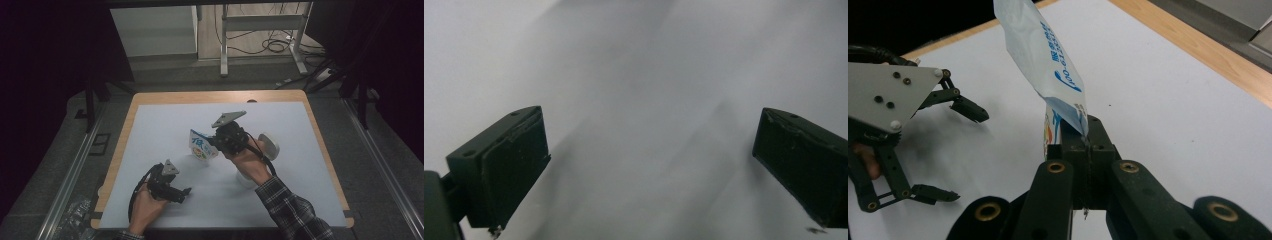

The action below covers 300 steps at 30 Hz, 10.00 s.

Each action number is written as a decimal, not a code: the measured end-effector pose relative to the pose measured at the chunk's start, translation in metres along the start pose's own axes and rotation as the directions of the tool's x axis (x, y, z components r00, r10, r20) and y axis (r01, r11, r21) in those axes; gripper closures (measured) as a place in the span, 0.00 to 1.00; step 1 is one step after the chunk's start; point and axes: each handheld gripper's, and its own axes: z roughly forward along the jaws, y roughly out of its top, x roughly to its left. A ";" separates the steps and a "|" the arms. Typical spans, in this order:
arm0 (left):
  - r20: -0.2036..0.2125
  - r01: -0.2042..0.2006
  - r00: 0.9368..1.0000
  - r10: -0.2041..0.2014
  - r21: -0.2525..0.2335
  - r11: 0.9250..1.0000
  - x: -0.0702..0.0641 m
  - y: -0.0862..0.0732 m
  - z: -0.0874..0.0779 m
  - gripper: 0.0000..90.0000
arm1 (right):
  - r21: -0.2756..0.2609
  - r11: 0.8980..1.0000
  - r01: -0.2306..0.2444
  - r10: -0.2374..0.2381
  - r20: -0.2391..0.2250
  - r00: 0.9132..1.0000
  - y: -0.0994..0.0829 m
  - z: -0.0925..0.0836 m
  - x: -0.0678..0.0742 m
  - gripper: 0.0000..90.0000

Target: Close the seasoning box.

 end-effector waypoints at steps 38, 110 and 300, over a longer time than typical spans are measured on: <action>0.008 0.028 1.000 -0.028 -0.069 0.997 0.001 -0.014 0.009 0.00 | 0.025 0.999 -0.040 0.039 0.038 0.999 0.019 0.034 -0.017 0.61; 0.006 0.036 0.999 -0.035 -0.076 0.997 0.000 -0.014 0.008 0.01 | -0.069 0.988 -0.135 0.135 -0.010 0.991 -0.093 -0.052 -0.009 0.67; 0.006 0.037 0.999 -0.036 -0.078 0.996 0.001 -0.015 0.008 0.01 | -0.002 0.997 -0.082 0.082 0.014 0.997 -0.187 -0.032 -0.011 0.99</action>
